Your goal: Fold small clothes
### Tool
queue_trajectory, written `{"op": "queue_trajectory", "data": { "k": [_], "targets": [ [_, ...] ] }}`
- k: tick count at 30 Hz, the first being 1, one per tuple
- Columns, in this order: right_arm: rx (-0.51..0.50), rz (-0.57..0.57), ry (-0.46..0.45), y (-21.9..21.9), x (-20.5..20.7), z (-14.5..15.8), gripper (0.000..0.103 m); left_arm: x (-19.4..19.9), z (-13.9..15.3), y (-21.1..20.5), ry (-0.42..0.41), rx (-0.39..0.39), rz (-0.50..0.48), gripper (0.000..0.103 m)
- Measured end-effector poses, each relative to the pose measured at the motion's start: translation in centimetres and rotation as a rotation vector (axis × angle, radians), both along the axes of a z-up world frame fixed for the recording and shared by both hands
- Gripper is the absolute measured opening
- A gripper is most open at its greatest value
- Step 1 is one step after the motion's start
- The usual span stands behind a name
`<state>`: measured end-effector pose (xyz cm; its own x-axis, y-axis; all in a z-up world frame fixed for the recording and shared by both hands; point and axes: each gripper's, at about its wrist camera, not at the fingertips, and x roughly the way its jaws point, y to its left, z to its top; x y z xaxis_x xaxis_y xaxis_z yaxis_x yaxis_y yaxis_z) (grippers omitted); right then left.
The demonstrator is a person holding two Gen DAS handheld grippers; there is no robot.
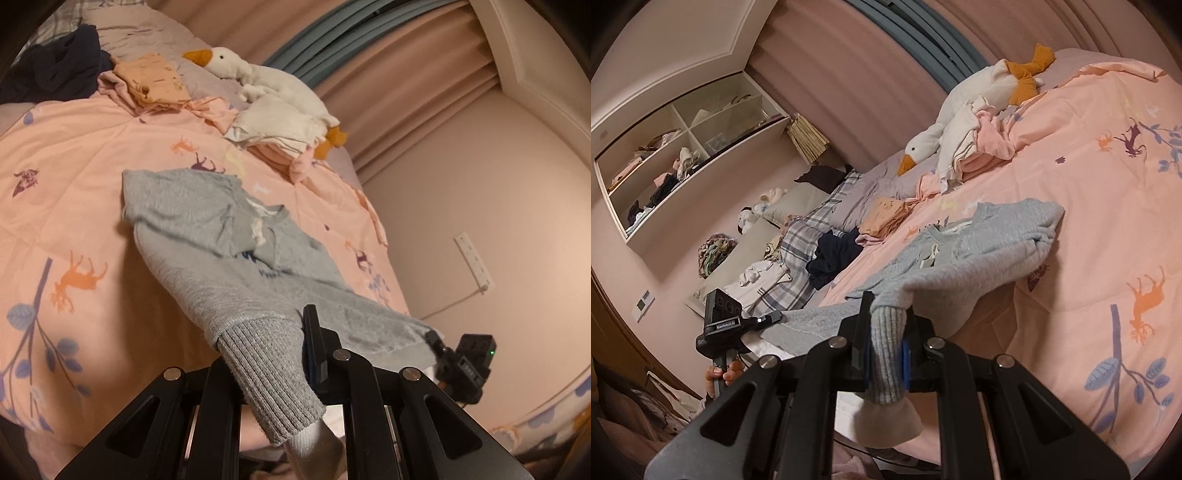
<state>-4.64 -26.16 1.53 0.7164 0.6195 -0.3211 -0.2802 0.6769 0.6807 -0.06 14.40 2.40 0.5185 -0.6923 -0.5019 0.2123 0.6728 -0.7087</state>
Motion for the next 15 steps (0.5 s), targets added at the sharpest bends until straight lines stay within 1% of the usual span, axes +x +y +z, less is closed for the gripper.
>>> {"op": "queue_trajectory", "data": {
  "k": [3,7,12,15],
  "targets": [
    [0.003,-0.001,0.006,0.1,1.8,-0.1,0.013,1.3,-0.2,0.1,0.005,0.001,0.002,0.009],
    [0.016,-0.007,0.013,0.0,4.4,0.1,0.013,4.1,-0.6,0.2,0.014,0.0,0.004,0.009],
    [0.014,-0.041,0.031,-0.5,8.2,0.2,0.013,7.6,-0.8,0.3,0.026,0.007,0.008,0.009],
    [0.0,-0.075,0.055,-1.1,10.7,0.0,0.013,10.4,-1.3,-0.1,0.043,0.017,0.003,0.009]
  ]
}}
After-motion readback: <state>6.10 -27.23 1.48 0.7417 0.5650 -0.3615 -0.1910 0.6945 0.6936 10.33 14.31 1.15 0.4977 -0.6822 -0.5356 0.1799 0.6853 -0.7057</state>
